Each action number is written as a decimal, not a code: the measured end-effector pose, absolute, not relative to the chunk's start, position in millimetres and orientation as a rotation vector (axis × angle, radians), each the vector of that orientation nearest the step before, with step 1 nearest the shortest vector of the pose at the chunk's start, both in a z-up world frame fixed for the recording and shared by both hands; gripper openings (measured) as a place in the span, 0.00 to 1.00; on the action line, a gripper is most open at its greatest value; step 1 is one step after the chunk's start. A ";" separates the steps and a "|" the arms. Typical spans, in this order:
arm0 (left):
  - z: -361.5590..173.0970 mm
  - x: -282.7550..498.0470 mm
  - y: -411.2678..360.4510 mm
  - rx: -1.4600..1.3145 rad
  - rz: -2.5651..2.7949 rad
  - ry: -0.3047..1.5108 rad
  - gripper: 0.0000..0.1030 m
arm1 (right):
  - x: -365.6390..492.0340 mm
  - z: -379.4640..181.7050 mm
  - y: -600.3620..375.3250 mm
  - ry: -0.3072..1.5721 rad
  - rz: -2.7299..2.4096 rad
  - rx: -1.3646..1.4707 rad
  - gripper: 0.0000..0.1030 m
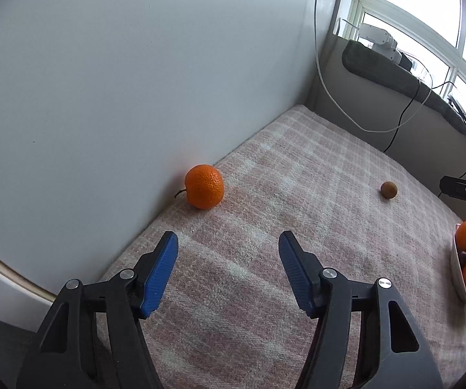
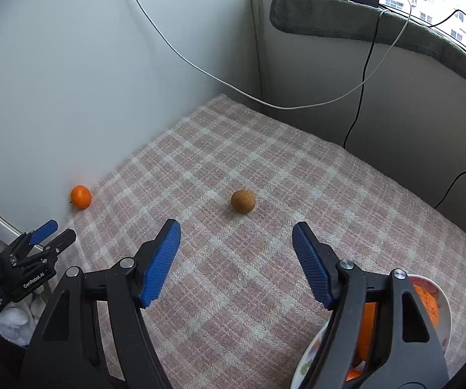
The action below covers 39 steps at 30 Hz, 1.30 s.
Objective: Organize fruits
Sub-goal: 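Move the right tool to the brown kiwi while the left tool moves to the small tangerine, then close the right tool on the kiwi while the left tool closes on the tangerine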
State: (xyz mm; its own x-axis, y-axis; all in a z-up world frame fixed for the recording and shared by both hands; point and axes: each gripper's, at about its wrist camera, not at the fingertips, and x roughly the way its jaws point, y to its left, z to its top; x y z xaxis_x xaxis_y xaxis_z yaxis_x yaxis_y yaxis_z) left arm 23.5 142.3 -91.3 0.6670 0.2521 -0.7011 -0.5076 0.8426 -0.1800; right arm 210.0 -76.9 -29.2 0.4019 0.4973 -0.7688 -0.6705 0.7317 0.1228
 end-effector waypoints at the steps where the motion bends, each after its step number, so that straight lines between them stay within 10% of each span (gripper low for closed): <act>1: -92.7 25.2 144.6 -0.394 0.439 0.722 0.57 | 213.5 -30.5 -73.3 0.904 0.750 -0.219 0.66; 39: -103.7 67.0 170.4 -0.384 0.596 0.734 0.32 | 275.6 -100.7 -19.1 1.190 0.762 -0.205 0.43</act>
State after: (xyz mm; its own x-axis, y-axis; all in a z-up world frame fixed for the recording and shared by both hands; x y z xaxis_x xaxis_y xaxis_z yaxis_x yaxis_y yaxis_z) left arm 67.0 170.4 -103.7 0.5904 0.3681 -0.7183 -0.6267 0.7699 -0.1206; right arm 275.6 -19.1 -100.7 0.1601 0.4254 -0.8908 -0.6308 0.7382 0.2391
